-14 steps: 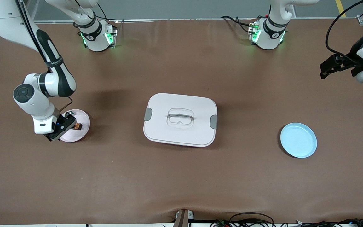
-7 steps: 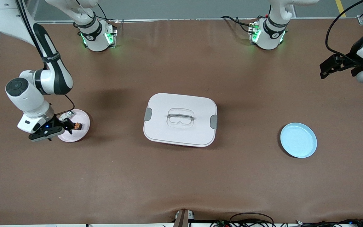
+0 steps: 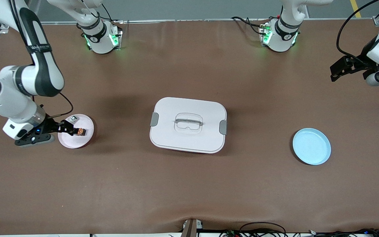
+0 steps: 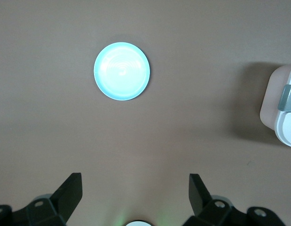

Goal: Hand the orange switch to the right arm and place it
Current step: 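Open the right gripper and draw it back from the plate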

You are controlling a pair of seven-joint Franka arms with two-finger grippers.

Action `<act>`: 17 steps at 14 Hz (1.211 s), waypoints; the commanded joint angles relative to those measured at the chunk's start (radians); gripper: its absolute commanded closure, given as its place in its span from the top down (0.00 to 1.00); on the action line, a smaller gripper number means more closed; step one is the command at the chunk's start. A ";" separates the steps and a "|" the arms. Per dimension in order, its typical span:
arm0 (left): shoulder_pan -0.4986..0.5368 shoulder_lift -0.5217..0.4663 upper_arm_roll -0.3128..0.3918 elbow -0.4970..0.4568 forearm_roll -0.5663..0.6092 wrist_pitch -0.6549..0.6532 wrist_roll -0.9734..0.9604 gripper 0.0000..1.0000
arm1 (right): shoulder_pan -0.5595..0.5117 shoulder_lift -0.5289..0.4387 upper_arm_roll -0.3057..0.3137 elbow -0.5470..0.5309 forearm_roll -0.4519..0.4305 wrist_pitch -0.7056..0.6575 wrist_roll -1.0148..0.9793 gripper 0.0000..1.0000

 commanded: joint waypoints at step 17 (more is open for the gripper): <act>0.063 -0.012 -0.001 0.003 -0.069 -0.005 0.106 1.00 | 0.040 -0.253 -0.009 0.235 -0.010 -0.514 0.182 1.00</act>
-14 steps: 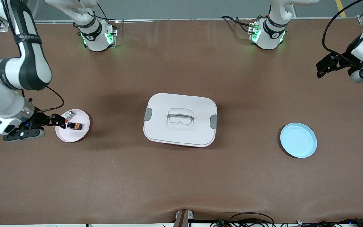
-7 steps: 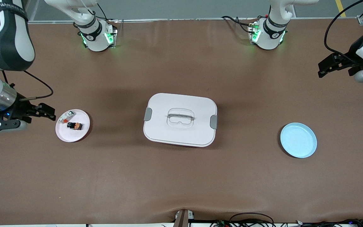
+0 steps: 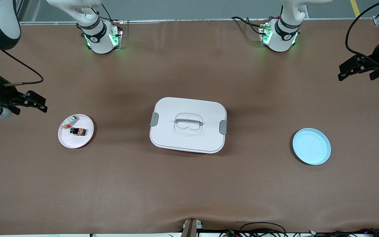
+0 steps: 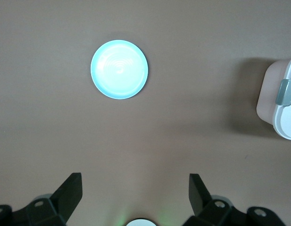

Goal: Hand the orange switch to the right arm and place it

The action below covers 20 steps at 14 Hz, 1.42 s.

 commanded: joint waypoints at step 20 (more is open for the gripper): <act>0.002 -0.030 -0.006 -0.019 -0.025 -0.006 0.035 1.00 | -0.032 -0.069 0.004 0.040 -0.002 -0.086 0.106 1.00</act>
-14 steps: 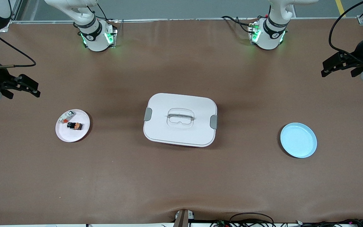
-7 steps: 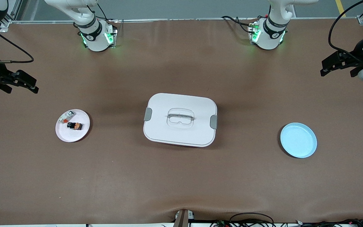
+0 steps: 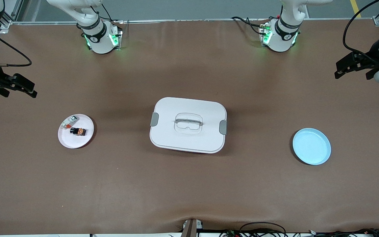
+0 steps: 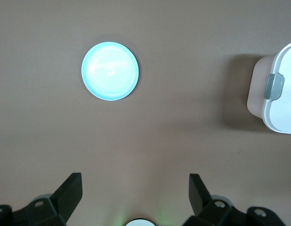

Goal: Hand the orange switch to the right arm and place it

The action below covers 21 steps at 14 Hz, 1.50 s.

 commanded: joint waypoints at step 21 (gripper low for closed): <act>0.000 -0.020 -0.009 -0.033 0.050 -0.005 -0.002 1.00 | -0.029 0.011 0.009 0.057 0.005 -0.079 0.017 1.00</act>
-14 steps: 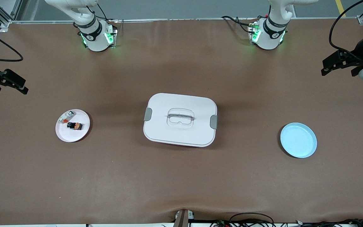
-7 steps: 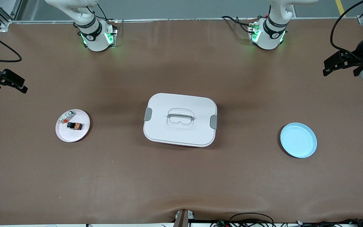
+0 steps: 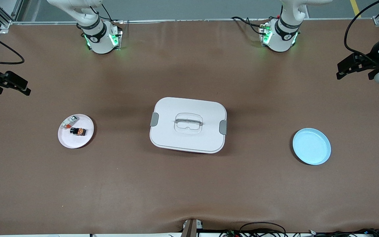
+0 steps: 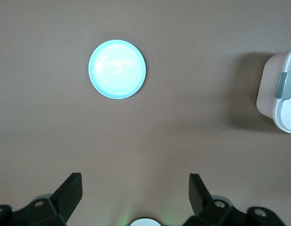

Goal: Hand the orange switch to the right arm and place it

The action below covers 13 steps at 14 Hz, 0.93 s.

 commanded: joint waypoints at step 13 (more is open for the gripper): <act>-0.006 -0.005 -0.008 0.013 0.013 -0.005 -0.004 1.00 | -0.008 0.006 0.011 0.025 0.008 -0.014 0.016 1.00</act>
